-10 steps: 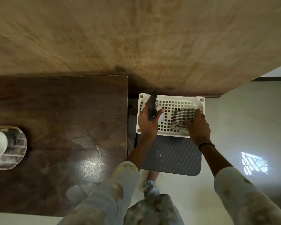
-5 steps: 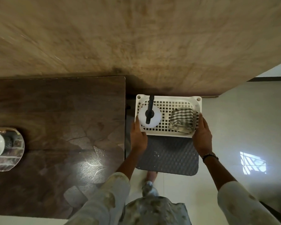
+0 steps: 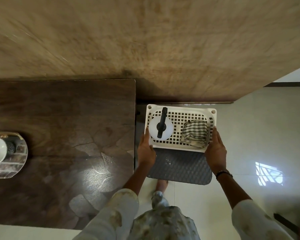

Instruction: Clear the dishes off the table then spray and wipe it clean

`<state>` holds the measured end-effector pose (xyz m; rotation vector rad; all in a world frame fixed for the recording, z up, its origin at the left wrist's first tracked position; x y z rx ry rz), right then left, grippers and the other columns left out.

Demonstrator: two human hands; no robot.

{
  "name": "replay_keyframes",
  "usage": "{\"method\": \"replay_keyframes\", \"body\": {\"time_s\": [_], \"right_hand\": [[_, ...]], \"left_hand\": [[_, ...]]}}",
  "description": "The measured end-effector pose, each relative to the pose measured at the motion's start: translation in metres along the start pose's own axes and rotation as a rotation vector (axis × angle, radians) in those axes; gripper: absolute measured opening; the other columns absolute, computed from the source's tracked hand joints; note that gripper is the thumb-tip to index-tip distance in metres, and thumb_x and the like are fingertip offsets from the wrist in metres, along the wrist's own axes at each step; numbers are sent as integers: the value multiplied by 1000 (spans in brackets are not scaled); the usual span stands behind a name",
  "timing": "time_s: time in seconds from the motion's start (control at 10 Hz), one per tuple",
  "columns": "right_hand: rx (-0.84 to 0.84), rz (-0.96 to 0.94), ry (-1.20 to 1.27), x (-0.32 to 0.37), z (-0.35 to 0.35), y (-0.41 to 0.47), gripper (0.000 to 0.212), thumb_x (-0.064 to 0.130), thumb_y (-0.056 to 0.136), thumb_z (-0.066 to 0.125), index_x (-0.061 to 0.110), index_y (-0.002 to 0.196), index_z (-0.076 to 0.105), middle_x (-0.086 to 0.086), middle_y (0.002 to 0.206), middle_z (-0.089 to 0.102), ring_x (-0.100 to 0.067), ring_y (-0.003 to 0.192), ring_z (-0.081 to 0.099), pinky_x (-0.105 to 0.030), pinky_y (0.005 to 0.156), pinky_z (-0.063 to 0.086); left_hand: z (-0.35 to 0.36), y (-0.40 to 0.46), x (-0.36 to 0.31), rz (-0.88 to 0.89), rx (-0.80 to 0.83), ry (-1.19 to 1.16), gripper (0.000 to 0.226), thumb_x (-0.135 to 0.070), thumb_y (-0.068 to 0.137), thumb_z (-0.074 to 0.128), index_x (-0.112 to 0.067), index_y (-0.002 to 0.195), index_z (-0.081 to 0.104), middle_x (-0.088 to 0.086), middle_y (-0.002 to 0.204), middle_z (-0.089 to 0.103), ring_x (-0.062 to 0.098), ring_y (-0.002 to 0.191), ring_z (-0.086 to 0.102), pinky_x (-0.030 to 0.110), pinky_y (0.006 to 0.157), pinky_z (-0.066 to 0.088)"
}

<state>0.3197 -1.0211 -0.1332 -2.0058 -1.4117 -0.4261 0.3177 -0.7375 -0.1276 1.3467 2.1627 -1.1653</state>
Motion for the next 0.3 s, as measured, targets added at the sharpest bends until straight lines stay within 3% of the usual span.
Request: {"method": "replay_keyframes", "body": {"time_s": [0.1,0.2,0.3], "right_hand": [[10,3,-10,2,-1,0,77,4,89,67,9,153,25,-16,151,41,-40,117,59,-55,95,49],[47,-4,-7,7,-3,0,73,8,91,65,8,152,26,-16,152,37,-39,123,54,-56,98,47],[8,-20,-63,6,-9,-3,69,12,95,57,8,153,20,-16,158,25,-39,137,39,-59,106,42]], "left_hand": [[3,1,1,8,37,-5,72,6,88,52,-17,149,20,6,152,33,24,138,35,27,107,32],[0,-1,1,16,74,7,70,1,91,49,-18,150,15,5,157,24,25,142,28,39,113,31],[-6,-1,6,39,50,51,68,-4,94,48,-15,150,13,7,159,17,27,145,21,44,115,29]]}}
Point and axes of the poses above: each hand's wrist, its own y-axis towards the middle knuckle, its own z-axis out of the palm, x = y × z, the point moved 10 cm from there along y, towards the middle knuckle
